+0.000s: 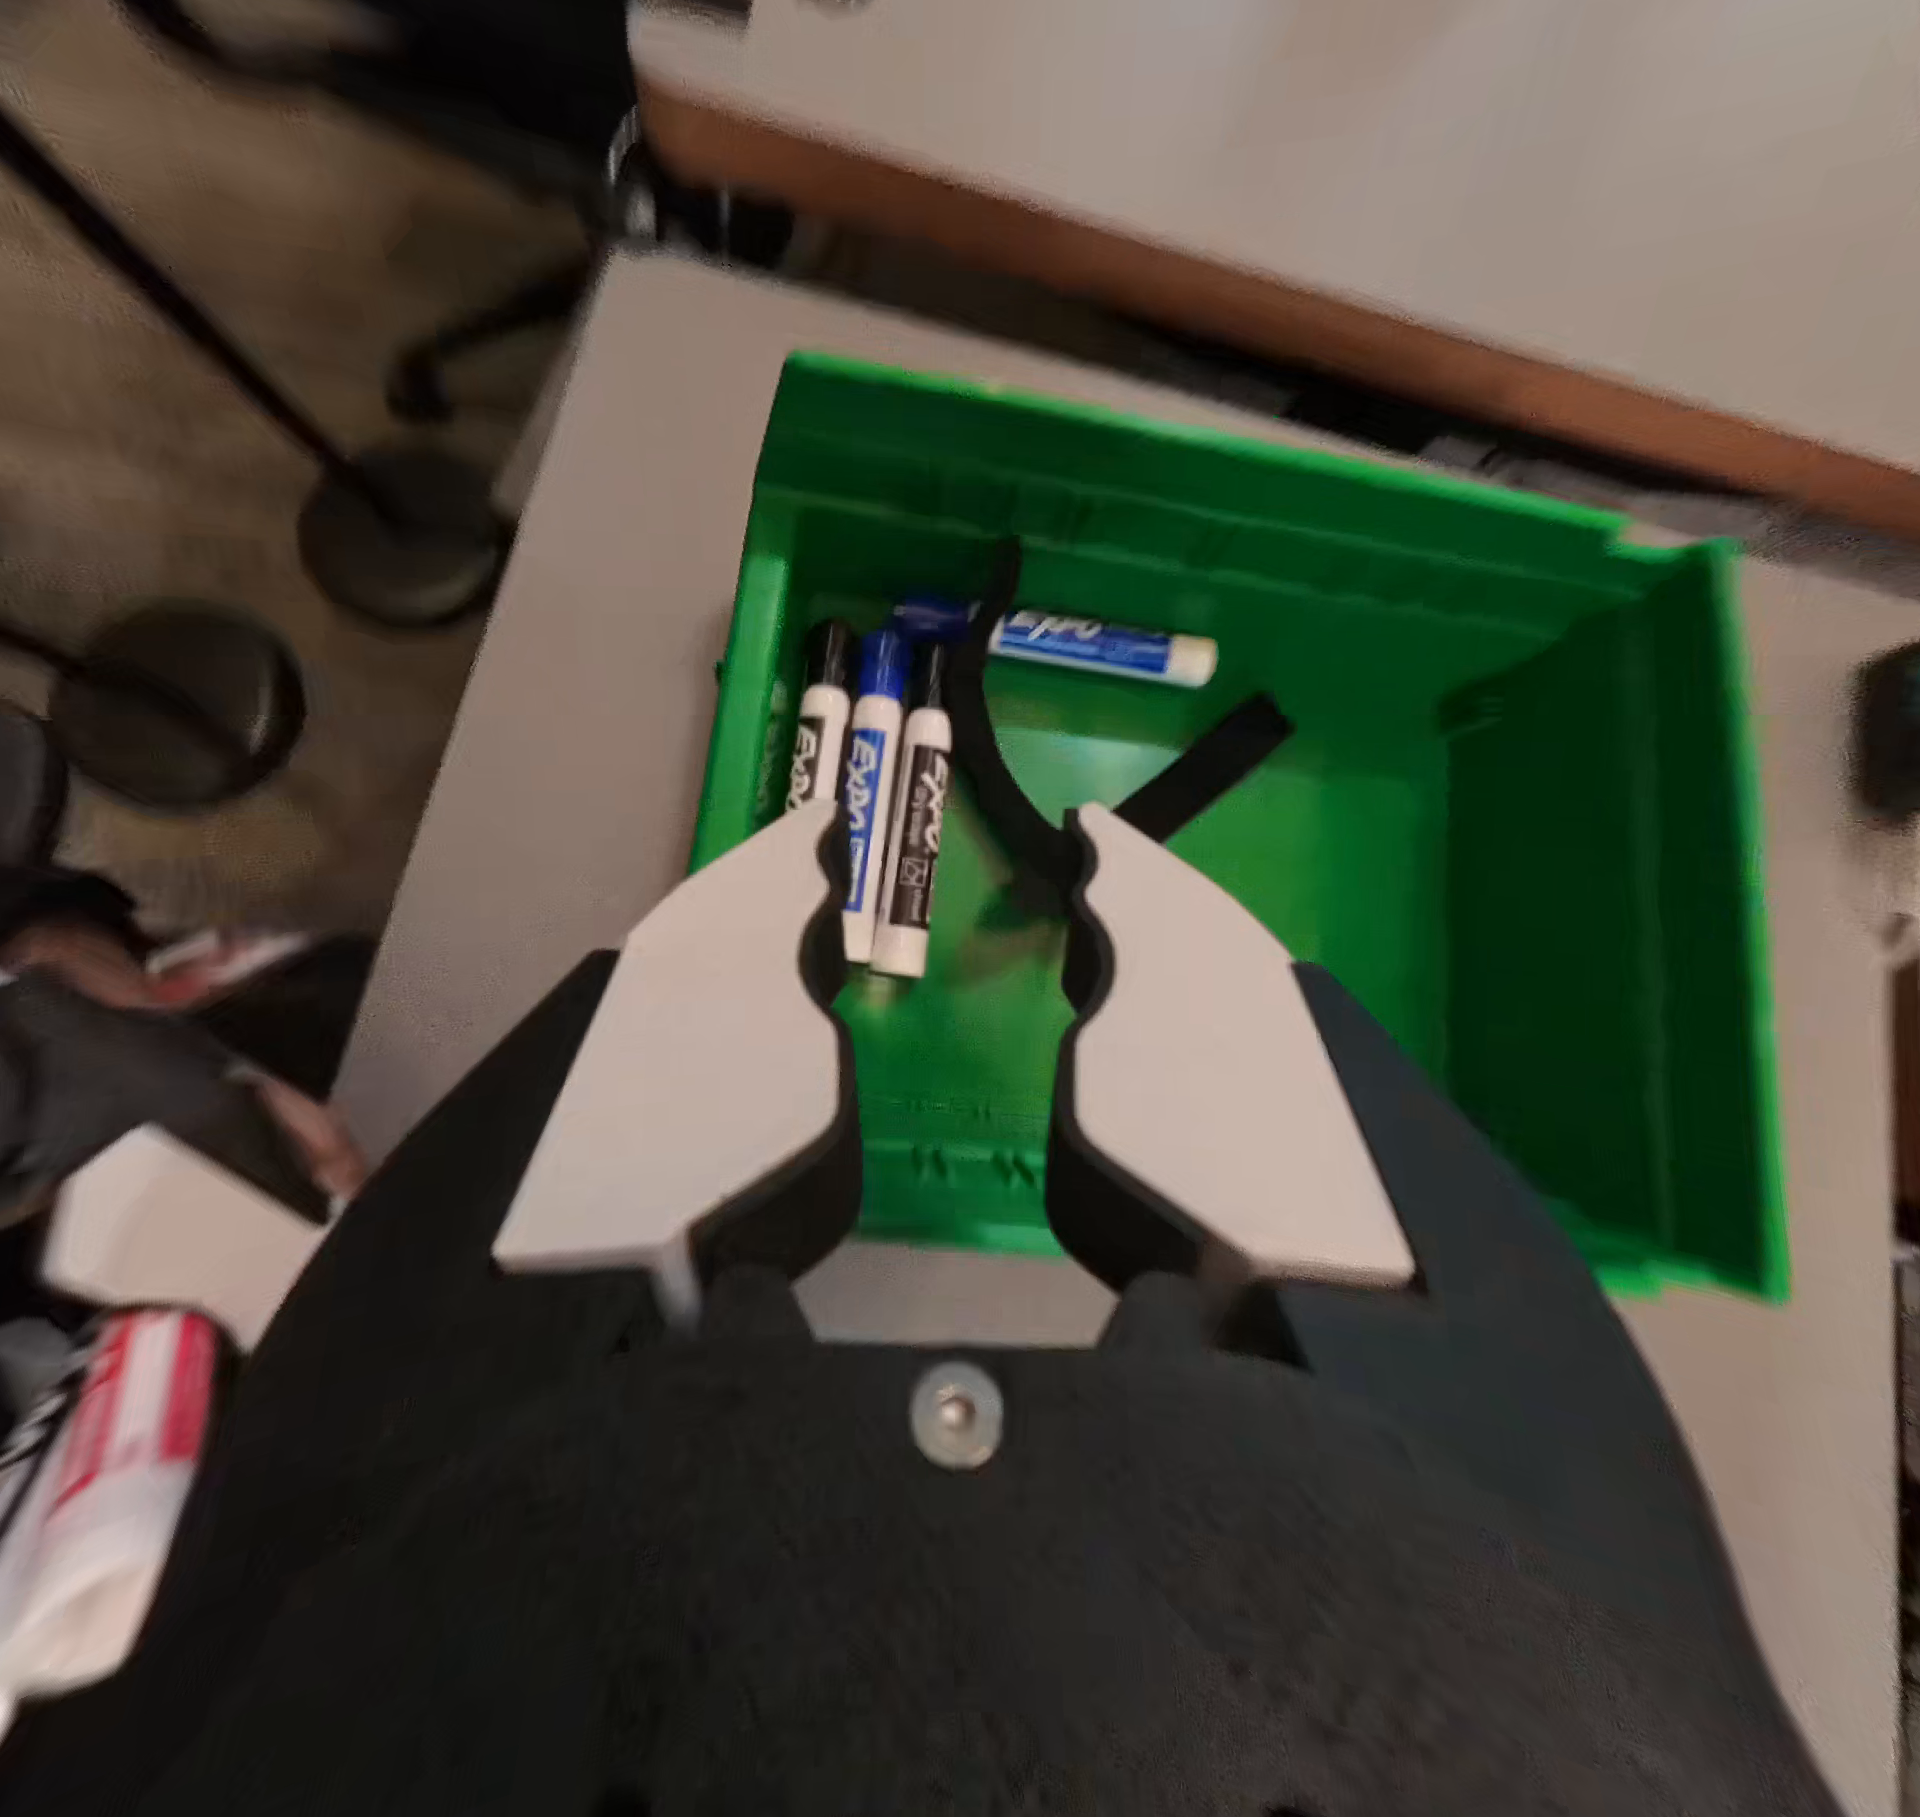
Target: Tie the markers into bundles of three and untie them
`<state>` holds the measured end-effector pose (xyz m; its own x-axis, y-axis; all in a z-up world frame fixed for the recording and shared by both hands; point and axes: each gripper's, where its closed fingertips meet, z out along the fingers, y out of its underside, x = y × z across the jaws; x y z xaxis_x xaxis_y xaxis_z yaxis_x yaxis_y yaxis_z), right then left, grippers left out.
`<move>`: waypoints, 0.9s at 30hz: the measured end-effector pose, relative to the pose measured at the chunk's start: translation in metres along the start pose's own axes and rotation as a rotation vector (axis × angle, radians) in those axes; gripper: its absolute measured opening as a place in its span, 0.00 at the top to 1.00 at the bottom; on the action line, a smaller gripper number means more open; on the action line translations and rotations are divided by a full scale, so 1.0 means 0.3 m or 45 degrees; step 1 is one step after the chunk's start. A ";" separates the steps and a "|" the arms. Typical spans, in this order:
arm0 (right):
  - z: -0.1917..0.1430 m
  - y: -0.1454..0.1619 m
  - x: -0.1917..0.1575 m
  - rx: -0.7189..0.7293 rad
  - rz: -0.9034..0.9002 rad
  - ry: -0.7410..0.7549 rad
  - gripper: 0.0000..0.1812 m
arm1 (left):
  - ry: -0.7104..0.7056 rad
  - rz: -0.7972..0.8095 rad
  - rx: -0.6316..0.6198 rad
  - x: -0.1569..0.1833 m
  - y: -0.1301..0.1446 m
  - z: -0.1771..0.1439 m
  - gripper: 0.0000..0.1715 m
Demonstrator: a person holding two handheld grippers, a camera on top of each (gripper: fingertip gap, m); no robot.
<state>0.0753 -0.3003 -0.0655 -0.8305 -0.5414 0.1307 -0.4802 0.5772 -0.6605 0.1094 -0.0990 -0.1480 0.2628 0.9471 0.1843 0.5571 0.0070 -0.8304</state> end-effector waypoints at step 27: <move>-0.195 0.248 -0.015 -0.416 0.077 -0.146 0.90 | 0.195 -0.148 -0.081 0.058 0.055 0.003 0.76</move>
<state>0.0267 -0.2192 -0.0720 -0.8320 -0.5547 0.0020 -0.5113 0.7655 -0.3906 0.1224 -0.0821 -0.1590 0.3078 0.8812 0.3588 0.6378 0.0887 -0.7651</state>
